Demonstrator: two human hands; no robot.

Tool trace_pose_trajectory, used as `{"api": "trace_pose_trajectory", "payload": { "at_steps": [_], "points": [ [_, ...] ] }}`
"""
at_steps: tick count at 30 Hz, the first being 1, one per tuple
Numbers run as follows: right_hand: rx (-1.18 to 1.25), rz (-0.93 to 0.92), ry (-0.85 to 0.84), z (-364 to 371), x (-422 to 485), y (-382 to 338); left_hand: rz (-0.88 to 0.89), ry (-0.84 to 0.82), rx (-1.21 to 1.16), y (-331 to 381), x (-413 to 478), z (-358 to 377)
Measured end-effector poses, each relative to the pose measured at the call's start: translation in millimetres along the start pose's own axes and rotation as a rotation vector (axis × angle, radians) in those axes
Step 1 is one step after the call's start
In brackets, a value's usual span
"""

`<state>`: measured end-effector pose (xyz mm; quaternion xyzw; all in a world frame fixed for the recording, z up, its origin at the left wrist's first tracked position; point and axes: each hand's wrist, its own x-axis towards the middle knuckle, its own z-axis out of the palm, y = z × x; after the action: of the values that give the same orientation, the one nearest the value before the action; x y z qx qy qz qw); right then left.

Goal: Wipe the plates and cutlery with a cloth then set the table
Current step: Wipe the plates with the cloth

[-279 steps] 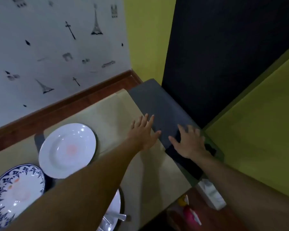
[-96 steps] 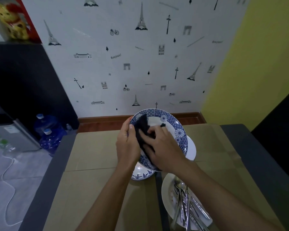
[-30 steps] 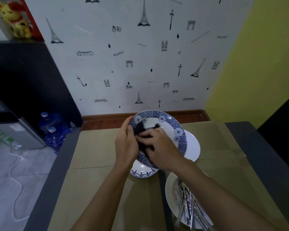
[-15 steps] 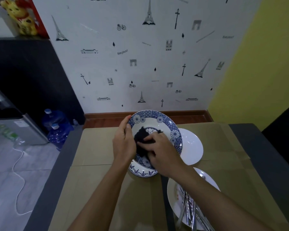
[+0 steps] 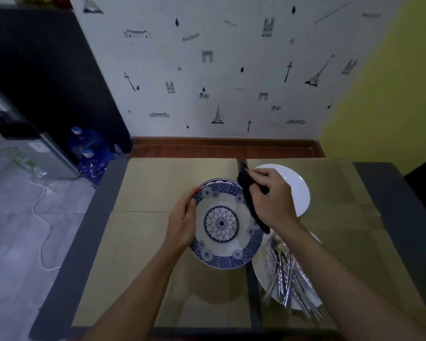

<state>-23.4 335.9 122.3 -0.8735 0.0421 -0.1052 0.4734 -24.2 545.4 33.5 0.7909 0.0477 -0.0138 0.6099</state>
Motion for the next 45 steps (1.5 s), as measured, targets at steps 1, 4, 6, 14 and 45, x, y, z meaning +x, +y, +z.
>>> {"api": "trace_pose_trajectory", "payload": {
  "at_steps": [1, 4, 6, 14, 45],
  "points": [
    [0.008, 0.004, 0.000, 0, 0, 1, -0.016, -0.024, 0.019, -13, -5, -1],
    [0.021, 0.030, -0.018, 2, -1, 3, -0.085, -0.072, 0.038, -46, -24, -2],
    [0.032, 0.051, -0.045, 4, -4, 6, -0.136, -0.088, 0.028, -60, -36, -1],
    [-0.005, 0.104, -0.190, 19, -23, 26, -0.281, -0.123, -0.024, -94, -59, 4],
    [-0.010, 0.180, -0.169, -3, -9, 59, -0.376, -0.085, 0.315, -71, 34, 41]
  ]
}}
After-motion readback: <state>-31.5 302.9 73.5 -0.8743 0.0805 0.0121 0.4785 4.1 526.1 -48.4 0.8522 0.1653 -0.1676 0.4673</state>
